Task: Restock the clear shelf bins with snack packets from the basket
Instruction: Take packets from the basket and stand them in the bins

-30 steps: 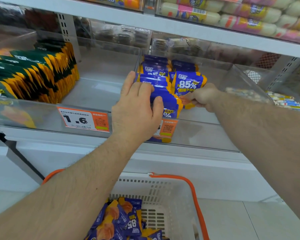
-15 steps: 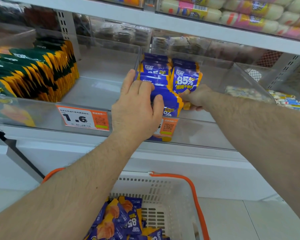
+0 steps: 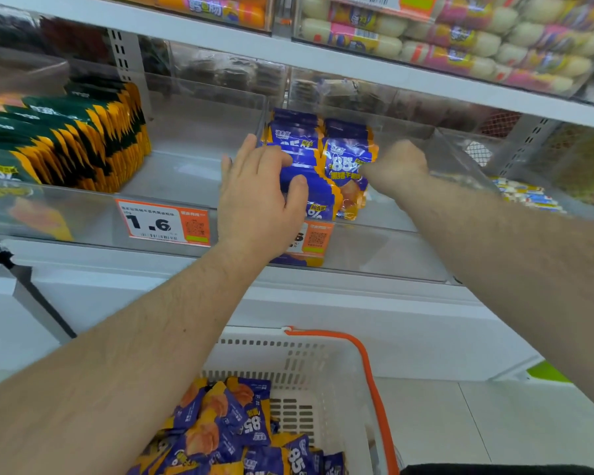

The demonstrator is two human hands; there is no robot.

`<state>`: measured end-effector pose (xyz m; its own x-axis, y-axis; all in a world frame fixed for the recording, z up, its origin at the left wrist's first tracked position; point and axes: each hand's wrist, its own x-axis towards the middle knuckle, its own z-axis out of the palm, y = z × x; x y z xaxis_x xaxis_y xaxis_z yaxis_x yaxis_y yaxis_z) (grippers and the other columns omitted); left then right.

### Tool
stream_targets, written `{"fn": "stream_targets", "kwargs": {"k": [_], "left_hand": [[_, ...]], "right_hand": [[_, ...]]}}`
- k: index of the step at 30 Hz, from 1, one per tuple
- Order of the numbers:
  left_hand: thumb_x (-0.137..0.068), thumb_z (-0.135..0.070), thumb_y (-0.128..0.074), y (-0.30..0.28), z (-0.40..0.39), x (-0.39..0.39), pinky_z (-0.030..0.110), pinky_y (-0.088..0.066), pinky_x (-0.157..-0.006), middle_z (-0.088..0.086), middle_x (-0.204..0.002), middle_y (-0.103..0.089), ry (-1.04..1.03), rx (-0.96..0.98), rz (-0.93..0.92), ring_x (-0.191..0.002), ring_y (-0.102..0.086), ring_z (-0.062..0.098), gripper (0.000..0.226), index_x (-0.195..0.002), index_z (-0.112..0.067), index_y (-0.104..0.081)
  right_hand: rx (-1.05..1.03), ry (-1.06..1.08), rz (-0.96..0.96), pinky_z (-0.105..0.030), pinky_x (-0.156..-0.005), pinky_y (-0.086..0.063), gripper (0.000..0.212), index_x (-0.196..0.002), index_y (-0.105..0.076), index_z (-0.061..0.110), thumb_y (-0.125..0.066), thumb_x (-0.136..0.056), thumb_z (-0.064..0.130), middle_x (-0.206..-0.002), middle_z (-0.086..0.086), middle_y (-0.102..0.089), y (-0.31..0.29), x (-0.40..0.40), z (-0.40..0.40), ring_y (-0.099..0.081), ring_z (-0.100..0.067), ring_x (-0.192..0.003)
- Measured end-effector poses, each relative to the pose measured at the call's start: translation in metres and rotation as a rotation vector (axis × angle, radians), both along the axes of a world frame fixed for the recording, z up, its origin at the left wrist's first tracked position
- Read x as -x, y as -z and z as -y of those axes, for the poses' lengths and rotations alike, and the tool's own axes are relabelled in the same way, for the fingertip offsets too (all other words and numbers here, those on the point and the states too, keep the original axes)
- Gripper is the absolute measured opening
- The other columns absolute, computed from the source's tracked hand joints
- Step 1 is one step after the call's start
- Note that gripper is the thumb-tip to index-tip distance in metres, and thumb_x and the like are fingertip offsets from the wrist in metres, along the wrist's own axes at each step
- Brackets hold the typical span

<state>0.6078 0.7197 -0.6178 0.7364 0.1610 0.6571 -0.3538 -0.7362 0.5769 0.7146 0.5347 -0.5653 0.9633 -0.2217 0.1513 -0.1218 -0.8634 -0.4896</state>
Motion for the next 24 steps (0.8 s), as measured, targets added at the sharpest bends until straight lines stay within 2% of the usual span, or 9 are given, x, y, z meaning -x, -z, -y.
{"fn": "stream_targets", "kwargs": {"k": [2, 4, 6, 9, 11, 14, 17, 20, 24], "left_hand": [[-0.087, -0.028, -0.048, 0.002, 0.002, 0.013, 0.049, -0.031, -0.110, 0.009, -0.122, -0.062, 0.021, -0.054, 0.143, -0.128, -0.047, 0.032, 0.031, -0.106, -0.008, -0.061], [-0.084, -0.023, -0.053, 0.008, 0.010, 0.032, 0.043, -0.042, -0.088, 0.011, -0.108, -0.064, 0.027, -0.101, 0.289, -0.101, -0.057, 0.032, 0.026, -0.100, -0.006, -0.063], [-0.083, -0.020, -0.054, 0.023, 0.020, 0.052, 0.037, -0.041, -0.073, 0.009, -0.095, -0.063, 0.097, -0.053, 0.307, -0.085, -0.055, 0.025, 0.021, -0.096, -0.006, -0.062], [-0.080, -0.023, -0.051, 0.055, 0.025, 0.077, 0.030, -0.037, -0.062, -0.007, -0.084, -0.057, 0.179, 0.043, 0.116, -0.074, -0.048, 0.013, 0.023, -0.097, -0.010, -0.062], [-0.082, -0.023, -0.052, 0.085, 0.022, 0.093, 0.030, -0.030, -0.059, -0.018, -0.076, -0.045, 0.168, 0.050, -0.105, -0.070, -0.044, 0.013, 0.014, -0.093, -0.016, -0.057], [-0.089, -0.021, -0.055, 0.136, 0.011, 0.111, 0.035, -0.041, -0.063, -0.010, -0.083, -0.050, 0.198, -0.041, -0.505, -0.077, -0.053, 0.021, 0.009, -0.098, -0.019, -0.052], [-0.094, -0.021, -0.050, 0.173, 0.001, 0.125, 0.036, -0.051, -0.074, 0.000, -0.108, -0.063, 0.216, -0.121, -0.813, -0.089, -0.061, 0.024, 0.028, -0.122, -0.020, -0.053], [-0.097, -0.022, -0.046, 0.198, 0.000, 0.130, 0.038, -0.052, -0.078, 0.002, -0.107, -0.063, 0.276, -0.141, -0.917, -0.088, -0.059, 0.021, 0.029, -0.125, -0.018, -0.052], [-0.098, -0.022, -0.043, 0.220, 0.002, 0.129, 0.030, -0.047, -0.068, -0.003, -0.105, -0.063, 0.305, -0.121, -0.960, -0.079, -0.057, 0.013, 0.029, -0.125, -0.022, -0.053]], "right_hand": [[-0.020, -0.001, 0.264, -0.025, -0.064, -0.040, 0.007, -0.081, -0.063, 0.016, -0.056, -0.082, 0.019, -0.074, -0.002, -0.059, -0.008, 0.029, -0.008, -0.053, -0.024, -0.074], [-0.066, -0.049, 0.461, -0.026, -0.066, -0.038, 0.008, -0.081, -0.060, 0.021, -0.054, -0.084, 0.024, -0.074, 0.005, -0.059, -0.004, 0.060, -0.016, -0.052, -0.020, -0.075], [-0.095, -0.161, 0.626, -0.028, -0.061, -0.036, 0.008, -0.073, -0.055, 0.024, -0.056, -0.080, 0.025, -0.060, 0.008, -0.050, 0.010, 0.090, -0.025, -0.050, -0.018, -0.066], [-0.044, -0.380, 0.850, -0.029, -0.053, -0.032, 0.010, -0.062, -0.054, 0.016, -0.056, -0.070, 0.021, -0.055, 0.008, -0.042, 0.045, 0.126, -0.038, -0.045, -0.020, -0.054], [0.013, -0.552, 0.838, -0.027, -0.052, -0.038, 0.013, -0.059, -0.055, 0.014, -0.052, -0.066, 0.024, -0.054, 0.002, -0.050, 0.082, 0.144, -0.045, -0.051, -0.023, -0.053], [0.207, -0.772, 0.508, -0.029, -0.054, -0.046, 0.021, -0.061, -0.059, 0.016, -0.047, -0.068, 0.032, -0.059, 0.000, -0.059, 0.141, 0.160, -0.048, -0.058, -0.027, -0.055], [0.523, -0.783, -0.244, -0.034, -0.066, -0.049, 0.014, -0.084, -0.062, 0.017, -0.053, -0.084, 0.028, -0.086, -0.003, -0.066, 0.199, 0.161, -0.043, -0.062, -0.026, -0.079], [0.474, -0.612, -0.730, -0.036, -0.073, -0.051, 0.016, -0.102, -0.063, 0.014, -0.056, -0.088, 0.019, -0.098, -0.006, -0.065, 0.262, 0.168, -0.037, -0.062, -0.027, -0.091], [0.601, -0.539, -1.080, -0.035, -0.079, -0.050, 0.027, -0.116, -0.064, 0.012, -0.054, -0.093, 0.020, -0.107, -0.008, -0.061, 0.319, 0.201, -0.024, -0.058, -0.026, -0.091]]}}
